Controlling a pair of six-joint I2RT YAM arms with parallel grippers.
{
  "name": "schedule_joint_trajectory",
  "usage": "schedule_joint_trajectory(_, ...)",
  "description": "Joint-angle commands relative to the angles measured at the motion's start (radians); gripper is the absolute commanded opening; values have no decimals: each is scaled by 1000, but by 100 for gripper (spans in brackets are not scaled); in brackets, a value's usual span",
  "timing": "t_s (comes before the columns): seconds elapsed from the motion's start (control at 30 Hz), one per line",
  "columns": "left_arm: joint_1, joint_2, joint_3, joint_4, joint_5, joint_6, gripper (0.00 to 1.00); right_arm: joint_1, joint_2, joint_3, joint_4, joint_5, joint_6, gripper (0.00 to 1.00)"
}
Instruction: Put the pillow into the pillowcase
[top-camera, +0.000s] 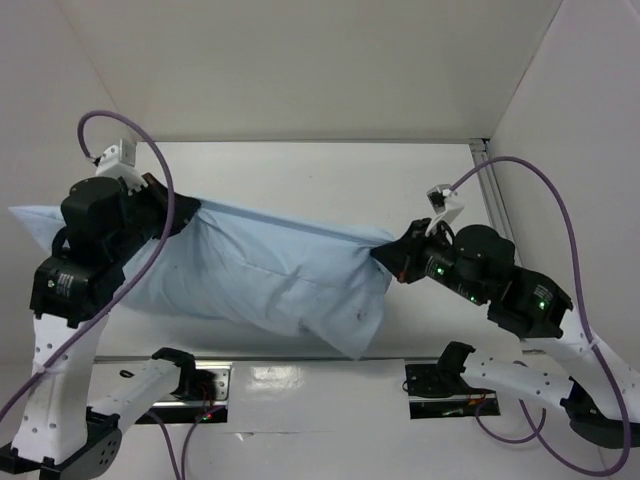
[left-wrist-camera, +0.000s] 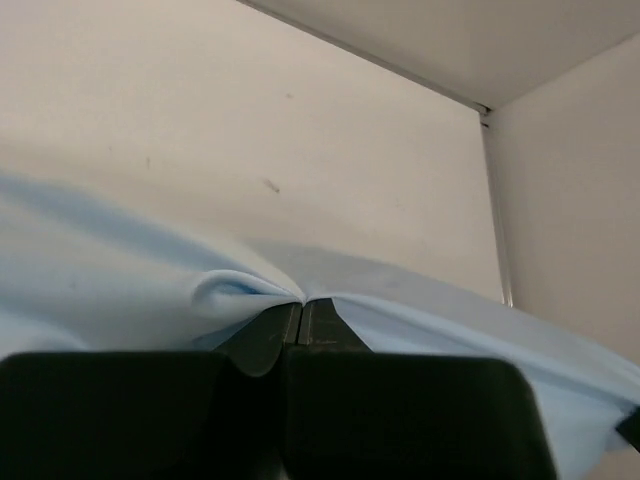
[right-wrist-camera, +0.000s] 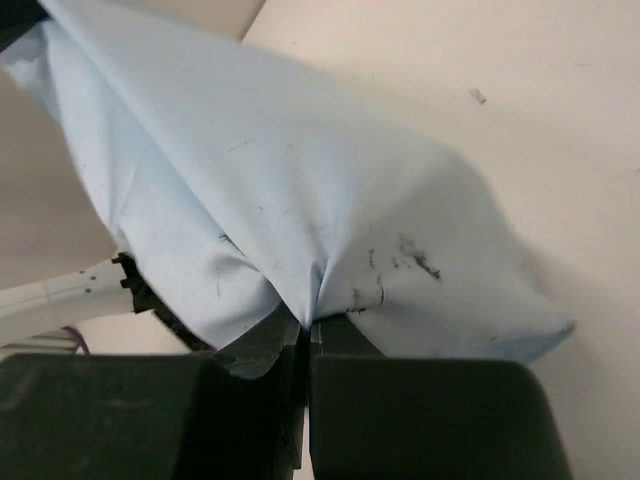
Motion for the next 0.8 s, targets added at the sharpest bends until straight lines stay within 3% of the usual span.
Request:
schedule_joint_trajectory(0.0,14,112,163,-22,39,57,0,-3,26,56,-200,69,92,0)
schedule_joint_trajectory(0.17,14,514,263,30,85,106,0,-43,262,56,-139,228,71,0)
schedule_joint_trajectory(0.2,14,583,326,52,68,124,0,-139,373,71,-72,219,-5,0)
schedule_joint_trajectory(0.23,14,649,367,52,68,138,5,-210,424,80,-24,186,-46,0)
schedule_joint_trajectory(0.27,14,759,410,52,55,152,17,-291,472,99,19,78,-82,0)
schedule_joint_trajectory(0.3,4,803,505,32,54,182,20,-457,551,99,127,8,-121,0)
schedule_joint_trajectory(0.33,4,835,548,17,54,192,22,-532,581,99,189,-62,-121,0)
schedule_joint_trajectory(0.37,-10,857,581,17,54,201,35,-595,612,99,255,-130,-130,2)
schedule_joint_trajectory(0.4,-28,866,608,4,54,212,42,-652,691,99,300,-222,-115,24)
schedule_joint_trajectory(0.43,-38,866,638,4,45,225,47,-742,733,144,320,-259,-106,33)
schedule_joint_trajectory(0.5,-56,837,647,13,54,247,57,-805,794,178,320,-351,-89,54)
schedule_joint_trajectory(0.53,-74,810,647,14,54,256,57,-856,814,194,320,-397,-89,60)
schedule_joint_trajectory(0.6,-88,776,612,14,41,267,57,-879,795,173,337,-440,-89,63)
schedule_joint_trajectory(0.63,-88,736,563,14,16,267,57,-879,742,130,348,-440,-89,74)
schedule_joint_trajectory(0.67,-88,713,534,14,4,249,55,-879,715,108,357,-449,-89,78)
schedule_joint_trajectory(0.77,-88,617,400,42,-16,226,54,-879,618,6,357,-512,-72,84)
